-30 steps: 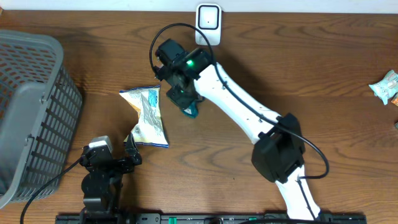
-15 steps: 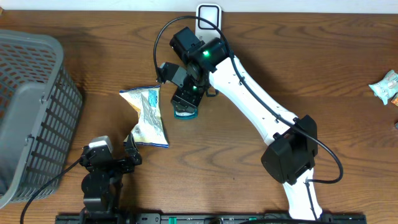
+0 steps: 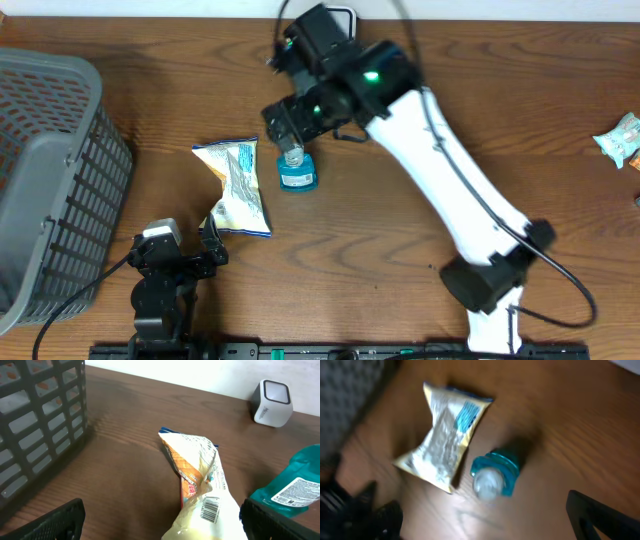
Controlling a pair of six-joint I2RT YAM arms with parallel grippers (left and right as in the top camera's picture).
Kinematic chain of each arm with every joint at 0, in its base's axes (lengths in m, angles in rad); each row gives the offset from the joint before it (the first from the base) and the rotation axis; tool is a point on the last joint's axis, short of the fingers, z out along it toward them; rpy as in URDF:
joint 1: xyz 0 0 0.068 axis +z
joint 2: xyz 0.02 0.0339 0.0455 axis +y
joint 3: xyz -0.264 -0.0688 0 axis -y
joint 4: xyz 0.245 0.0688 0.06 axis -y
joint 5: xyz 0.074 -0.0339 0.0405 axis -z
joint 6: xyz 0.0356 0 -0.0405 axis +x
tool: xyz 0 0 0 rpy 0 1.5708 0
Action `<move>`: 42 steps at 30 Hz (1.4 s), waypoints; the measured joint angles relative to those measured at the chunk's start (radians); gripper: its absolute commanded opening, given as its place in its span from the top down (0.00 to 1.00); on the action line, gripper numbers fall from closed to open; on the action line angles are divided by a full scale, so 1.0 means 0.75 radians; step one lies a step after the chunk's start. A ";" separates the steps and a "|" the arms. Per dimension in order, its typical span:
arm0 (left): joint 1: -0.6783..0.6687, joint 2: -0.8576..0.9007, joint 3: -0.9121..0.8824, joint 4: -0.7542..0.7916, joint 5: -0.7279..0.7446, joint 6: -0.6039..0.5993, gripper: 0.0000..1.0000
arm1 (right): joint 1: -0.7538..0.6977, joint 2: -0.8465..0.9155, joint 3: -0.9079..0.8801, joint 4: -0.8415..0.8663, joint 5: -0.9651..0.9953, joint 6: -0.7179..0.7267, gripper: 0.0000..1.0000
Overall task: Scan the item barcode
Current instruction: 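Reach the right gripper down to the teal Listerine bottle cap, then grasp the Listerine bottle with the right gripper and lift it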
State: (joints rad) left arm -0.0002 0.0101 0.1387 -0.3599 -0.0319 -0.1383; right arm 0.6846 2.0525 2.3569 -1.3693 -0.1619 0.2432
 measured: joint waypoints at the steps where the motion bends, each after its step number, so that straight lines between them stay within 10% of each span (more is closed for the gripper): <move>1: 0.001 0.000 0.000 0.001 0.000 0.000 0.02 | 0.001 -0.018 0.002 -0.008 0.013 0.054 0.01; 32: 0.001 0.000 0.000 0.000 0.000 0.000 0.02 | 0.013 0.397 -0.083 -0.016 0.034 0.355 0.02; 42: 0.000 0.000 0.000 0.001 0.000 0.000 0.02 | 0.038 0.409 -0.083 -0.043 0.053 0.367 0.20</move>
State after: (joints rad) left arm -0.0002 0.0101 0.1387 -0.3595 -0.0319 -0.1383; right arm 0.7128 2.3596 2.2948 -1.4017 -0.1219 0.5182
